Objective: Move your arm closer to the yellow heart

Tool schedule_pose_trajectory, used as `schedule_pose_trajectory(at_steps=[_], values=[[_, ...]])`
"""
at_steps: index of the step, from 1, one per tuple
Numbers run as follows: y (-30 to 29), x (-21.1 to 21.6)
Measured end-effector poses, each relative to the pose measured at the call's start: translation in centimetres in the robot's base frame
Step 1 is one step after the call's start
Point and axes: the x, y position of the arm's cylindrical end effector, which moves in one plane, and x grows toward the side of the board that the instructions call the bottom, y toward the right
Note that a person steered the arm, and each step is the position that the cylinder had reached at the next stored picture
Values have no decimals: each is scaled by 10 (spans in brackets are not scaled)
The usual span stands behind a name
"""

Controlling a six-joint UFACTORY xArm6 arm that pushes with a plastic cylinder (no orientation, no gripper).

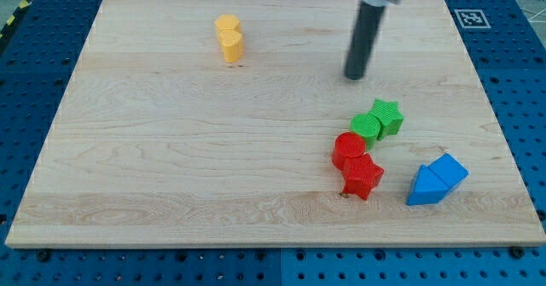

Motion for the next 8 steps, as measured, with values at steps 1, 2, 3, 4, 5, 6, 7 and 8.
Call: schedule_pose_trajectory(at_steps=[1, 2, 3, 4, 5, 6, 7, 8], values=[[-73, 1], [-137, 13], [-213, 11], [-235, -22], [-230, -59], [-229, -85], [-228, -80], [-228, -74]])
